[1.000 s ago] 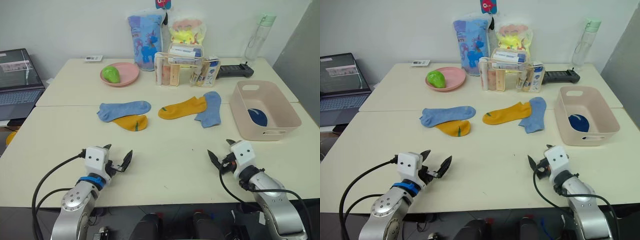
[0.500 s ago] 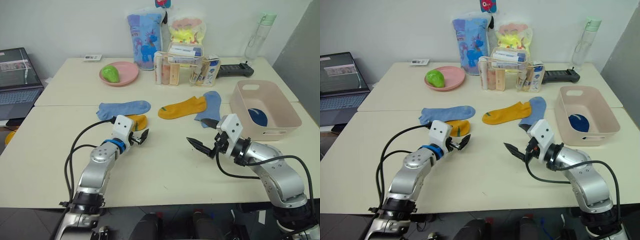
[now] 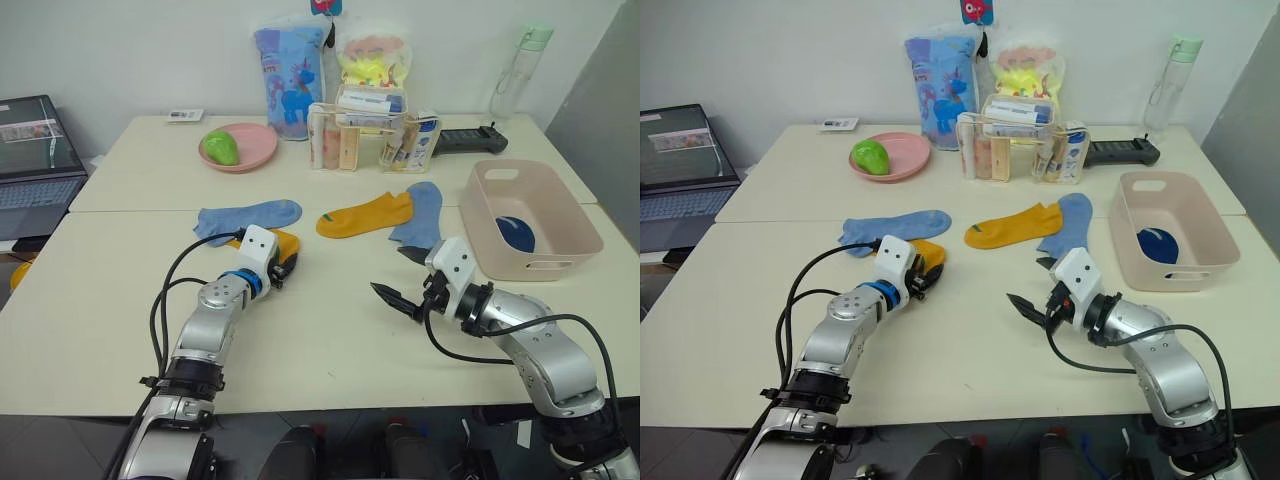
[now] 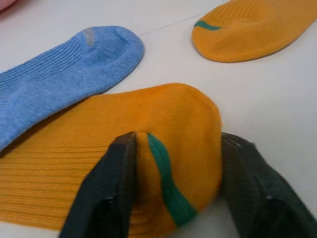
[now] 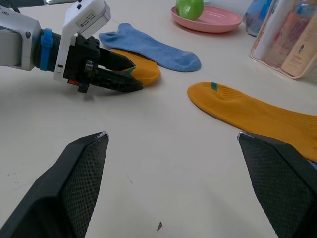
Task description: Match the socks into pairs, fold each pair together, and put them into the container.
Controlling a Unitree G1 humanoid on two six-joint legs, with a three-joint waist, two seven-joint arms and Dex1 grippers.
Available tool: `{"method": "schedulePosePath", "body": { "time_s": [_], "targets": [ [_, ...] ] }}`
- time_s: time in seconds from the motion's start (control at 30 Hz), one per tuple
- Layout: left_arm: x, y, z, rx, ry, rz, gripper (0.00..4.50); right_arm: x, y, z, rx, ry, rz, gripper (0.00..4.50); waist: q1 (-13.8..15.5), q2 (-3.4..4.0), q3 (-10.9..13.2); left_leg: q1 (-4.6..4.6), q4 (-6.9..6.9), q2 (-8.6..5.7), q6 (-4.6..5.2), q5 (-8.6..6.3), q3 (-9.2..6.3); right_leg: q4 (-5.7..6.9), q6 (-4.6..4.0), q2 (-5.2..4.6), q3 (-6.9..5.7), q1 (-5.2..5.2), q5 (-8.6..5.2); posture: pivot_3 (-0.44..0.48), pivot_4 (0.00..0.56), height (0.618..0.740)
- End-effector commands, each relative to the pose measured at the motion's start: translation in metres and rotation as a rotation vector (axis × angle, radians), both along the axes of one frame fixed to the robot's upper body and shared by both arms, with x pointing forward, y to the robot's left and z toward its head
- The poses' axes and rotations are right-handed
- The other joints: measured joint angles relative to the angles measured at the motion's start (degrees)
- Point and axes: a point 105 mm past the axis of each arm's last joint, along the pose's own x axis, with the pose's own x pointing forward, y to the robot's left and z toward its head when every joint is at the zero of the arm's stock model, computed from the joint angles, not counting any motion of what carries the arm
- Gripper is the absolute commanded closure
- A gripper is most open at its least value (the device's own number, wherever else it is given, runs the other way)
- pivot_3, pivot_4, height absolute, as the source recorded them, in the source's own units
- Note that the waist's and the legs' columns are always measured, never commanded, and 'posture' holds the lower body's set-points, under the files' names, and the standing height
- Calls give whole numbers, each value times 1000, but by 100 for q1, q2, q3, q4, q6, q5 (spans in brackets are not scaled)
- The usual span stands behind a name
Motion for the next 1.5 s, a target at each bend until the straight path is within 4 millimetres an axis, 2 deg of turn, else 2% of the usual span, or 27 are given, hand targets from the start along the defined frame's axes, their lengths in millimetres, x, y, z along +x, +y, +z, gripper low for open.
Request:
{"method": "schedulePosePath", "body": {
  "time_s": [0.03, 0.17, 0.33, 0.47, 0.53, 0.73, 0.8, 0.93, 1.03, 1.1, 1.3, 1.33, 1.4, 1.47, 1.5],
  "targets": [
    [2, 1, 15, -10, -58, -1, 3157, -1, 1, 13, 14, -56, 8, 0, 0, 0, 0, 0, 0, 0, 0, 0, 0, 0, 0, 0, 0, 0, 0, 0, 150, 740],
    [-1, 0, 21, -23, -71, -21, 4447, -1, 1, 12, 13, -48, 11, 0, -1, 0, 0, 0, 0, 0, 0, 0, 0, 0, 0, 0, 0, 0, 0, 0, 150, 740],
    [2, -1, 32, -44, -96, -23, 4481, 2, 3, 12, 13, -50, 14, 0, -1, 0, 0, -1, 0, 0, 0, 0, -1, 0, 0, 0, 0, 0, 0, 0, 150, 740],
    [-5, -12, 36, -66, -84, -86, 4481, 5, 4, 14, 14, -58, 10, 0, -3, 0, 0, -1, 0, 0, 0, 0, -1, 0, 0, 0, -1, 0, 0, 0, 150, 740],
    [-20, -27, 38, -81, -52, -200, 4481, 6, 3, 15, 20, -61, 0, 0, -8, 0, 0, -2, 0, 0, 0, 0, -1, 0, 0, 0, 0, 0, 0, 0, 150, 740],
    [-84, -69, 31, -89, 134, -561, 4481, -1, 3, 7, 21, -18, 9, 0, -8, 2, 1, -1, -4, 1, 0, 0, -1, -3, 0, 0, 2, 0, 0, 0, 150, 740],
    [-92, -74, 31, -93, 158, -592, 4481, -2, 4, 3, 11, -1, 23, 0, -7, 4, 2, -1, -3, 1, 0, 0, -1, -3, -1, 0, 2, 1, 0, 0, 150, 740],
    [-89, -79, 30, -101, 153, -568, 4481, -4, 7, -3, -8, 34, 55, 0, -8, 3, 2, 1, -3, 1, 1, 0, -1, -2, -1, 0, 2, 2, 0, 0, 150, 740],
    [-98, -87, 31, -144, 168, -603, 3753, -3, 11, -10, -27, 54, 83, 0, -9, 3, 2, 0, -3, 1, 1, 0, 0, -2, -1, 0, 2, 2, 0, 0, 150, 740],
    [-101, -89, 32, -153, 176, -615, 3117, -1, 11, -13, -35, 59, 88, 0, -9, 3, 2, 0, -3, 1, 1, 0, 0, -2, -1, 0, 2, 2, 0, 0, 150, 740],
    [-104, -73, 45, -151, 144, -622, 1084, 3, 14, -21, -70, 62, 120, 0, -10, 3, 2, 1, -3, 2, 1, 0, 0, -3, -1, 0, 2, 1, 0, 0, 150, 740],
    [-100, -67, 49, -158, 122, -590, 761, 3, 15, -22, -68, 66, 124, 0, -10, 3, 2, 1, -3, 2, 1, 0, -1, -2, -1, 0, 1, 1, 0, 0, 150, 740],
    [-74, -36, 60, -145, 37, -404, 97, 3, 19, -30, -91, 95, 146, 0, -9, 3, 2, 1, -3, 2, 0, 0, -1, -2, -1, 0, 1, 1, -1, 0, 150, 740],
    [-57, -5, 60, -116, -4, -245, 42, 6, 21, -37, -109, 113, 145, 0, -6, 3, 2, 3, -2, 2, 0, 0, -1, -2, -1, 0, 0, 3, -1, 0, 150, 740],
    [-54, 2, 57, -108, -10, -212, 42, 7, 21, -39, -111, 115, 140, 0, -7, 3, 2, 2, -2, 2, 0, 0, -1, -1, -1, 1, 0, 2, 0, 0, 150, 740]
  ]
}}
